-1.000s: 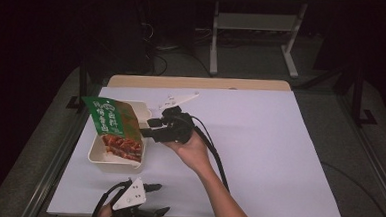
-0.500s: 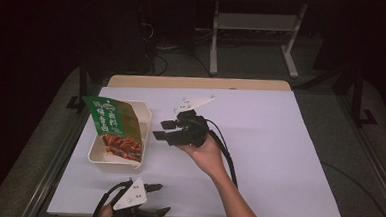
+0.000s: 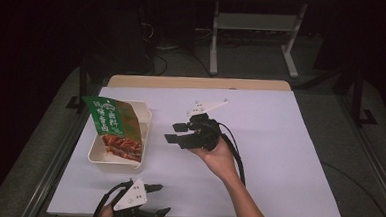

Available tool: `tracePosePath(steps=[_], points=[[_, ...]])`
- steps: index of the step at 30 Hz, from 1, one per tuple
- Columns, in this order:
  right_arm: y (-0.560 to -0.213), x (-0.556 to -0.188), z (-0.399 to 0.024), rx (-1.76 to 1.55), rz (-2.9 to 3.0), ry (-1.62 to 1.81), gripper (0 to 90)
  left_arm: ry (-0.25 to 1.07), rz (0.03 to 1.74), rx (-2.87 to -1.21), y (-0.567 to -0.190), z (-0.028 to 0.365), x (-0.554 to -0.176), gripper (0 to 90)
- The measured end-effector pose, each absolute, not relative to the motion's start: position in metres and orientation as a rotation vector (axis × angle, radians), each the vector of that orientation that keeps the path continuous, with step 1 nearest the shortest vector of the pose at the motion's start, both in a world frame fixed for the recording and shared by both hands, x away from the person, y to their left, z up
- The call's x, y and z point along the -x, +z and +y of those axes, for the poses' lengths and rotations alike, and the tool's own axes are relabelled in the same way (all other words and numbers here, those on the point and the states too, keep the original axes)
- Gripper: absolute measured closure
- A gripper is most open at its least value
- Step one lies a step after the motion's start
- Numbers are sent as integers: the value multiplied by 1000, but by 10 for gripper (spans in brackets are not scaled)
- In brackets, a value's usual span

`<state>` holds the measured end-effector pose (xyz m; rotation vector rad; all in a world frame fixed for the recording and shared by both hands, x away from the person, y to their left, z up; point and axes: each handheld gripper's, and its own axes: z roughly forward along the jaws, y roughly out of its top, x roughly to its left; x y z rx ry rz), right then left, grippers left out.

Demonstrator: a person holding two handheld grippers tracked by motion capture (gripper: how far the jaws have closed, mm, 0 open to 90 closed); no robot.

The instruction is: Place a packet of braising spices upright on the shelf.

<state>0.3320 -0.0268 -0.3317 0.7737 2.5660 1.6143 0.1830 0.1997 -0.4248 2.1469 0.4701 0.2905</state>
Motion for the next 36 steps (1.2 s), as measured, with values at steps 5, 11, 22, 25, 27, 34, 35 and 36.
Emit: tracePosePath(steps=[5,11,22,25,27,34,35,36], points=[[-332,-330,-40,-797,2549,1610,491,293,470,-2152,-424,201,-184,326],[-332,-327,-52,-813,2547,1592,477,294,476,-2145,-424,201,-184,326],[-342,-320,-76,-855,2542,1566,454,291,465,-2142,-423,201,-184,324],[-346,-316,-84,-873,2542,1557,449,290,469,-2138,-423,202,-185,323],[-347,-315,-87,-878,2539,1555,448,291,469,-2137,-423,202,-185,323],[-358,-310,-108,-930,2519,1569,438,289,477,-2131,-424,201,-185,319],[-359,-309,-110,-934,2520,1562,437,288,476,-2137,-424,201,-185,317],[-360,-309,-112,-936,2520,1557,436,286,473,-2142,-425,200,-185,316]])
